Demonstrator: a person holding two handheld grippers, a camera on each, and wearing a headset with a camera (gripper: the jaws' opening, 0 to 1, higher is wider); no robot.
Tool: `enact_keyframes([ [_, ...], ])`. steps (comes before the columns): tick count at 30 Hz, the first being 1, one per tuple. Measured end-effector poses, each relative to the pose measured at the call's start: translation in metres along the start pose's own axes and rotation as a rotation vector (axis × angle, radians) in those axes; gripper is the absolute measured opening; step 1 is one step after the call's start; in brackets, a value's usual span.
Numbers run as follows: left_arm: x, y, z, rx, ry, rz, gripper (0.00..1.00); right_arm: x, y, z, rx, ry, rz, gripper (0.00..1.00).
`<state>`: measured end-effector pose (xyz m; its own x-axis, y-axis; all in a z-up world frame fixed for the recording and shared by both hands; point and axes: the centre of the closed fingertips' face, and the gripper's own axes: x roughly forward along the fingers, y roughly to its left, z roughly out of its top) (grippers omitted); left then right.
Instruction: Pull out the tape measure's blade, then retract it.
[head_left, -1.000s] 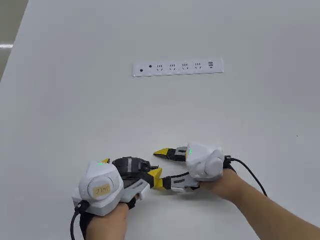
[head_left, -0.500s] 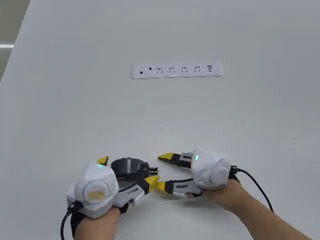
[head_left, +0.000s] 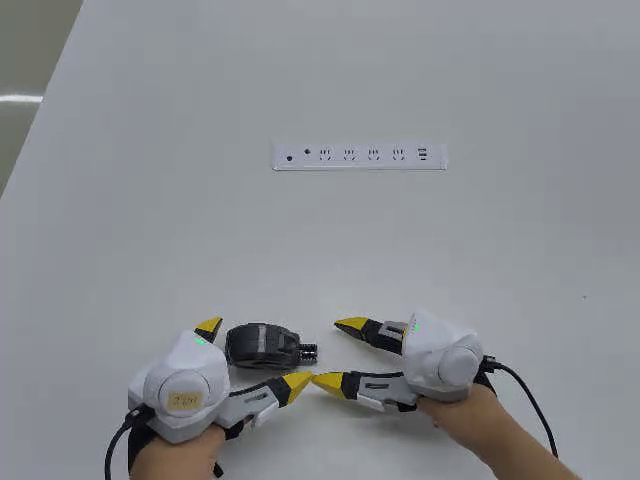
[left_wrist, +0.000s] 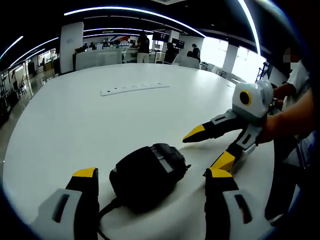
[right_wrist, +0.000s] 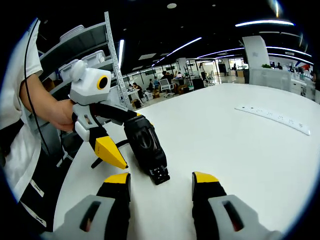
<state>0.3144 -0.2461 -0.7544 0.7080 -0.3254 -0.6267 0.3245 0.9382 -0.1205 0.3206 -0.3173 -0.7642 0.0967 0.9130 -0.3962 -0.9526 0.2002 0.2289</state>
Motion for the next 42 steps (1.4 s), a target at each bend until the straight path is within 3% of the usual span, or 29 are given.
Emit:
enact_keyframes([
  [8, -0.01, 0.0, -0.006, 0.047, -0.004, -0.033, 0.86, -0.019, 0.002, 0.002, -0.013, -0.004, -0.06, 0.5],
  [14, -0.021, 0.0, -0.008, 0.045, -0.028, -0.087, 0.87, -0.037, 0.005, 0.001, 0.023, -0.007, -0.108, 0.52],
  [18, -0.032, 0.003, -0.012, 0.074, -0.029, -0.101, 0.87, -0.049, 0.009, -0.005, 0.039, 0.006, -0.134, 0.53],
  [42, -0.083, 0.021, -0.034, 0.029, -0.041, -0.137, 0.89, -0.101, 0.021, -0.01, 0.073, 0.015, -0.241, 0.61],
])
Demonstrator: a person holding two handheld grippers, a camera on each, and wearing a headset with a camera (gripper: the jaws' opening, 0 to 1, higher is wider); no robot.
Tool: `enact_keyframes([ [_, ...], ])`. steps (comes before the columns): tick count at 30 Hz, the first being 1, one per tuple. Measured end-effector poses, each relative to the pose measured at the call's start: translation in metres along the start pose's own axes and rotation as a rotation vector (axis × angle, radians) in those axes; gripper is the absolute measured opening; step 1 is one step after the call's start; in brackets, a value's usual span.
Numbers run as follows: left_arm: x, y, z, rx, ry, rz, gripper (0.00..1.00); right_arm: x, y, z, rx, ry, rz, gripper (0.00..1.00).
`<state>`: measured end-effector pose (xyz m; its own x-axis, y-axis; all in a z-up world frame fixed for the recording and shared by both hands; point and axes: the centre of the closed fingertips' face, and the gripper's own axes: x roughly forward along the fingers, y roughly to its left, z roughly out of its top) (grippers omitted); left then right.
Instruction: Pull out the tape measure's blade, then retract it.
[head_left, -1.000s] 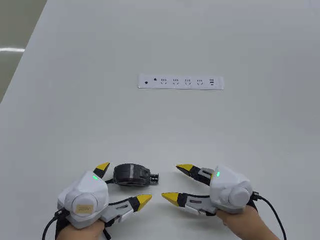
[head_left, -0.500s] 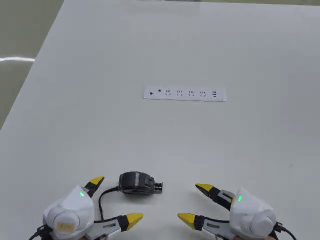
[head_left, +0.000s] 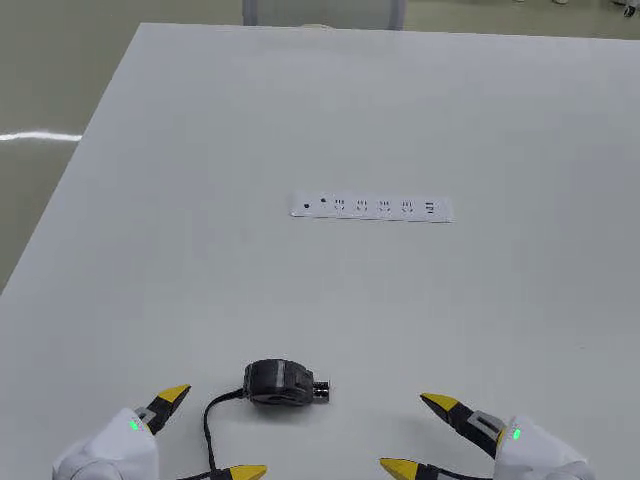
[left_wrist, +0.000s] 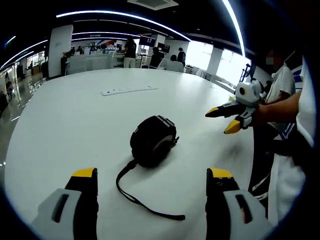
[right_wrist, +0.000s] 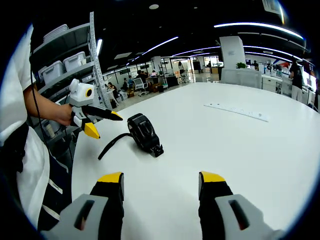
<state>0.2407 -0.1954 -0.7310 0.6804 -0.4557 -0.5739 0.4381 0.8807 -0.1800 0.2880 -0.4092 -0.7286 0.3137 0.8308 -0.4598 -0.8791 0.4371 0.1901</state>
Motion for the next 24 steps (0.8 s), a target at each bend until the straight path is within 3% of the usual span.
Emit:
enact_keyframes([
  [9, -0.019, 0.004, -0.005, -0.03, -0.013, 0.01, 0.91, -0.025, -0.003, 0.0, 0.014, 0.0, -0.041, 0.64],
  [17, -0.035, 0.0, -0.01, -0.04, -0.012, 0.009, 0.95, -0.04, 0.001, -0.002, 0.037, -0.011, -0.061, 0.69],
  [24, -0.048, 0.002, -0.02, -0.051, -0.007, 0.016, 0.97, -0.054, 0.002, -0.004, 0.048, -0.023, -0.081, 0.72],
])
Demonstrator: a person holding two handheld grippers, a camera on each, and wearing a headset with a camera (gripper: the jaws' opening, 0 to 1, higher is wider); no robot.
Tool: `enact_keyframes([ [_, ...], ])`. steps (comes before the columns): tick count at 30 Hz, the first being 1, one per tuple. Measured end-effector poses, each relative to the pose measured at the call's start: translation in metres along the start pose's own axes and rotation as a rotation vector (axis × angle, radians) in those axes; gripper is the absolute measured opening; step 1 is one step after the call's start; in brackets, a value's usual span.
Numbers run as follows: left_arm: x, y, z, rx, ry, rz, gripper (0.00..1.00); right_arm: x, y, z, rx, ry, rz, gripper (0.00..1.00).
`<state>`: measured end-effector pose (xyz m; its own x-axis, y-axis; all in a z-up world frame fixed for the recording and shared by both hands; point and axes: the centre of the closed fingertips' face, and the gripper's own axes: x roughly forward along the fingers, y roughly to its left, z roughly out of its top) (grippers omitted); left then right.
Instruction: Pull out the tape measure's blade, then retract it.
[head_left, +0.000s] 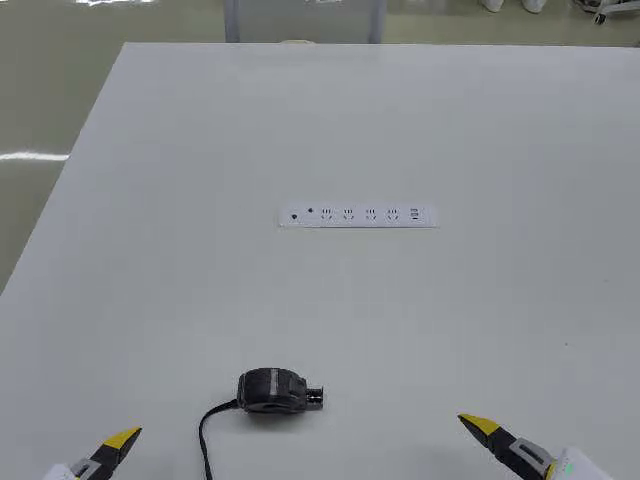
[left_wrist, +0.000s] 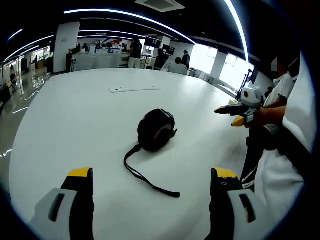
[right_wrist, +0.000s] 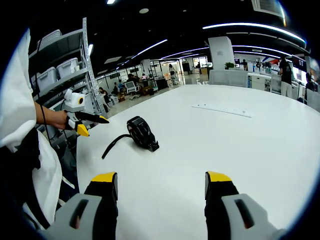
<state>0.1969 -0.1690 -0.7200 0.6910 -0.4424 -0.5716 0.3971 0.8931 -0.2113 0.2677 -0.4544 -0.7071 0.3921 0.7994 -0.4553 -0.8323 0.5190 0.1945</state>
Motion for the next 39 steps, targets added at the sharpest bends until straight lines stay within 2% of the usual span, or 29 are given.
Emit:
enact_keyframes([
  [14, -0.016, 0.001, -0.007, -0.012, 0.003, 0.014, 0.98, -0.026, -0.001, -0.009, 0.021, -0.009, -0.045, 0.75],
  [20, -0.021, -0.001, -0.006, -0.01, -0.001, 0.012, 0.98, -0.035, 0.0, -0.011, 0.023, -0.004, -0.059, 0.76],
  [39, -0.023, 0.0, -0.006, -0.008, -0.009, 0.015, 0.98, -0.037, -0.003, -0.014, 0.027, 0.001, -0.064, 0.76],
])
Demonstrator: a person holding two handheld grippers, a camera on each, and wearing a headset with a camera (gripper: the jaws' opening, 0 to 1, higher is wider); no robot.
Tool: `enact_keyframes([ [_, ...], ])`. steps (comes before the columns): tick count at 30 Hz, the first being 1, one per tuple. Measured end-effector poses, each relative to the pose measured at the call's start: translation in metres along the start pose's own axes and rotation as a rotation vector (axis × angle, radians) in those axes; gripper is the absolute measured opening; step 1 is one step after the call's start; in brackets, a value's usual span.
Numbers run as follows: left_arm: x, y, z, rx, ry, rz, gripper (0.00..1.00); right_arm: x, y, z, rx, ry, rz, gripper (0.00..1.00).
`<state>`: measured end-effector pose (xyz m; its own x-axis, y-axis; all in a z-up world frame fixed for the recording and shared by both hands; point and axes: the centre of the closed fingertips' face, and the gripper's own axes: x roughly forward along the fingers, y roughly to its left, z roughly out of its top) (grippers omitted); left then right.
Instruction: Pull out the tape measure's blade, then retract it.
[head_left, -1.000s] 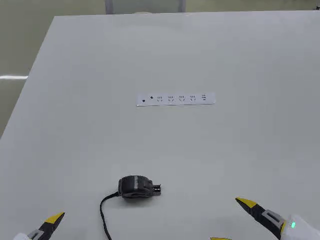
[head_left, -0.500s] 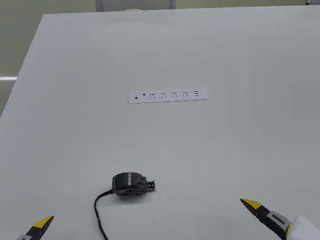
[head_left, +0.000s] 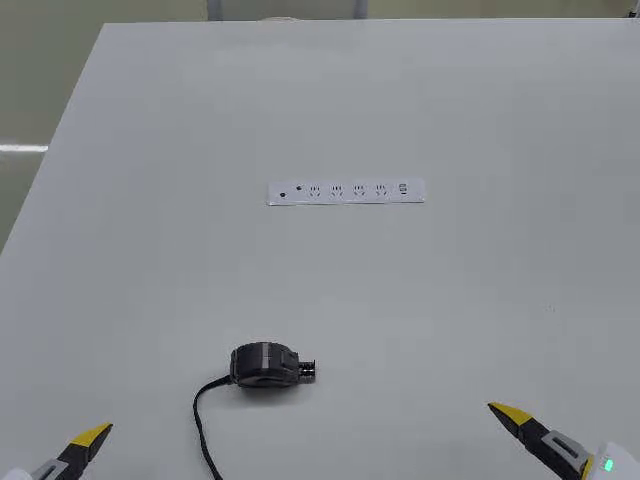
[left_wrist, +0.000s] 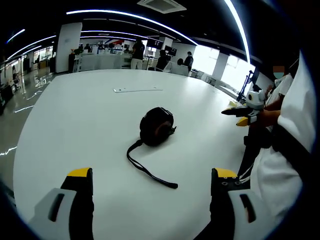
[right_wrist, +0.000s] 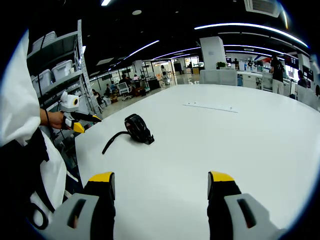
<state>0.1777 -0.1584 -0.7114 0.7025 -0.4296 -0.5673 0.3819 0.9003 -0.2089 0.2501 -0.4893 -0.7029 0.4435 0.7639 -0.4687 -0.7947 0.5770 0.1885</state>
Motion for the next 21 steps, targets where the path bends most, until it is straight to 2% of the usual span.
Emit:
enact_keyframes([
  [21, -0.0036, -0.0029, -0.0017, -0.002, -0.008, 0.002, 0.98, -0.0048, 0.0042, -0.0025, 0.006, -0.006, -0.005, 0.76],
])
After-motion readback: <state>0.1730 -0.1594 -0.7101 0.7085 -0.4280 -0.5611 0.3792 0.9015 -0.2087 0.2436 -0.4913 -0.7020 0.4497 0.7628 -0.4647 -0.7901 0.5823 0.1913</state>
